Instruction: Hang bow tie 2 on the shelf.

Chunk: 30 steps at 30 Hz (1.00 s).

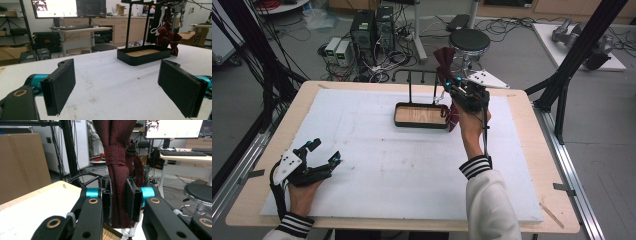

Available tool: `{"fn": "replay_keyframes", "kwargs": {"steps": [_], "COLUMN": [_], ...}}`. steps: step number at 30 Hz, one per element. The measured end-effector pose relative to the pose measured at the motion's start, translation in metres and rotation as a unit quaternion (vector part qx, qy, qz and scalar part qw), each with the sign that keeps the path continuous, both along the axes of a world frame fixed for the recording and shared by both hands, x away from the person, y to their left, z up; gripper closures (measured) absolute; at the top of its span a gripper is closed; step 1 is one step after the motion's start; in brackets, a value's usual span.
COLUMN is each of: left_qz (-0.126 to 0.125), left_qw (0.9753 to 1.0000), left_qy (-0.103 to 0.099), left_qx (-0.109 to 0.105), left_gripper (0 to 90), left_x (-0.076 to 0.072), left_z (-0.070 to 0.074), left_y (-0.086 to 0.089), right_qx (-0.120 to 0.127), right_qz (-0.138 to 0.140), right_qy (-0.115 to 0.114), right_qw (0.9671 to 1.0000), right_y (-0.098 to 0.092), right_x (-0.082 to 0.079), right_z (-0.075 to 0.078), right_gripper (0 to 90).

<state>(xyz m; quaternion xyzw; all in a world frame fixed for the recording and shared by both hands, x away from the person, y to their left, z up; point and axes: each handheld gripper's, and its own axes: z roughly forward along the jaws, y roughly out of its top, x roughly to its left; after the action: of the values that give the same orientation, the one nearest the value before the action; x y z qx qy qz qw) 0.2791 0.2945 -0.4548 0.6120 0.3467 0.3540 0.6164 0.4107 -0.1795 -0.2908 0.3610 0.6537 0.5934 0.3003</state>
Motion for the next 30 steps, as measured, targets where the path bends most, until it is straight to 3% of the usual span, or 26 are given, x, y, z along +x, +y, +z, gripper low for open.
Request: {"fn": "replay_keyframes", "kwargs": {"steps": [11,30], "left_qz": [0.0,0.0], "left_qw": [1.0,1.0], "left_qy": [0.0,0.0], "left_qx": [-0.001,-0.002], "left_gripper": [15.0,15.0], "left_x": [0.0,0.0], "left_z": [0.0,0.0], "left_y": [0.0,0.0], "right_qx": [-0.017,-0.036], "right_qz": [-0.025,0.008], "right_qy": [0.013,0.05], "right_qw": [0.9995,0.998], "right_y": [0.01,0.038], "right_x": [0.007,0.013], "right_z": [-0.01,-0.037], "right_gripper": [78.4,77.9]}}
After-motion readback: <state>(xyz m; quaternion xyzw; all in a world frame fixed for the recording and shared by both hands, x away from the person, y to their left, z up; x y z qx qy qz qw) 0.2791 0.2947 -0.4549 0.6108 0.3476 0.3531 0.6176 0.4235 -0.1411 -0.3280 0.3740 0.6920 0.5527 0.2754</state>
